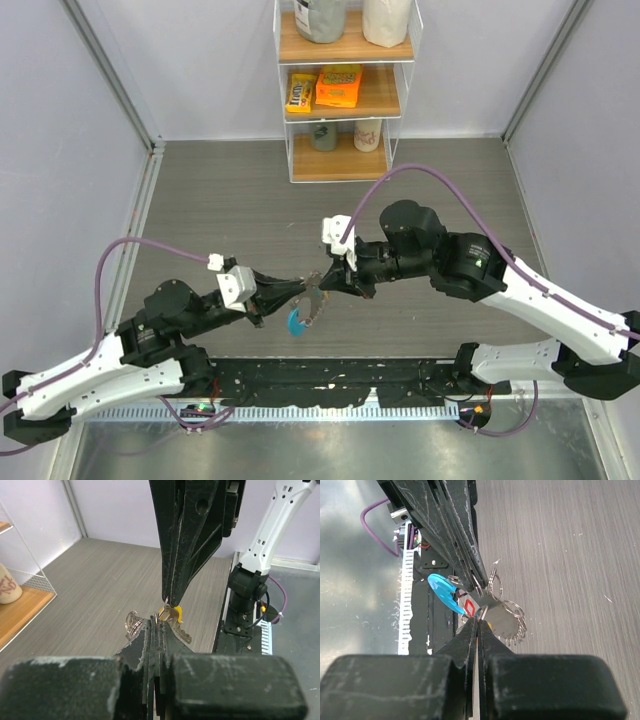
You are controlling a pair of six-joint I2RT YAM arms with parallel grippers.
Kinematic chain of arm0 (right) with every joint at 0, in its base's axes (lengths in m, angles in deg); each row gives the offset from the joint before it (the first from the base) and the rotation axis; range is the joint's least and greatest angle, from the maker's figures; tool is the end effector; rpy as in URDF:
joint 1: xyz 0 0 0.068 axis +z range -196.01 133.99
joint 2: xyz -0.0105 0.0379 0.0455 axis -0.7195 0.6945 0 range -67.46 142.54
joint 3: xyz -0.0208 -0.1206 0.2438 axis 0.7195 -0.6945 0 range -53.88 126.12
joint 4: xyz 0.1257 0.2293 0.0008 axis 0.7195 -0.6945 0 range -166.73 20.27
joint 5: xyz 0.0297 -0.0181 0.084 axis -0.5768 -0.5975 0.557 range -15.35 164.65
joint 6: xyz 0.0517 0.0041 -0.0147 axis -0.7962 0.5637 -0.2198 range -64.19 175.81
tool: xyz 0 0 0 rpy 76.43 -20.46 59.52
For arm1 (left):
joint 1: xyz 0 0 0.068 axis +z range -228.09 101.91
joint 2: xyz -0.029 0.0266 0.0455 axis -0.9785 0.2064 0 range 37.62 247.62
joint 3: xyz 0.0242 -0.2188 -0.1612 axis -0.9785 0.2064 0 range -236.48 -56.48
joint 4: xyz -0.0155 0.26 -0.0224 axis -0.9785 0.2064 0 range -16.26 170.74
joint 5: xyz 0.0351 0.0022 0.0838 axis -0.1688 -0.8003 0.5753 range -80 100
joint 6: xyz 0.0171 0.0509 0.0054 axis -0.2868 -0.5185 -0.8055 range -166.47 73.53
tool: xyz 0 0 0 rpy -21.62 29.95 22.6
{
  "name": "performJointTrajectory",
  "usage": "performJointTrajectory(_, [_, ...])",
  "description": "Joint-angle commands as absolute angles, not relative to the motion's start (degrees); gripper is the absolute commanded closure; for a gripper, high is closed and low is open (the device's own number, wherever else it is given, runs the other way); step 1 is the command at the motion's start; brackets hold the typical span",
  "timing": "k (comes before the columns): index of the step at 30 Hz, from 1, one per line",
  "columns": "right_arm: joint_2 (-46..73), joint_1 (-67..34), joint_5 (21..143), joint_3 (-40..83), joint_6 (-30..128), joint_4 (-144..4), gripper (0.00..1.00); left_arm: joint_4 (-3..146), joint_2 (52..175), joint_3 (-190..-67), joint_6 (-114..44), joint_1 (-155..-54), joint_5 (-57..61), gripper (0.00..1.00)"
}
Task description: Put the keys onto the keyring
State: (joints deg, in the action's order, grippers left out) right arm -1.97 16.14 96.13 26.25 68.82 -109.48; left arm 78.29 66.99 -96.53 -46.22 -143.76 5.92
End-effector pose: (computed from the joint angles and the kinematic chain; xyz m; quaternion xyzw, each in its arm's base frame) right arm 0.0957 0.2089 0.4282 -0.5849 0.5961 0.3622 0.4140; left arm 0.0505 -0.1181 0.3590 0.3832 0.5477 -0.4244 0.6108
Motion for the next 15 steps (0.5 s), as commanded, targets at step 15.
performJointTrajectory(15, [6.54,19.11,92.32,40.33,74.53,-122.29,0.94,76.46,69.18,-99.55,-51.83,-143.92,2.71,1.00])
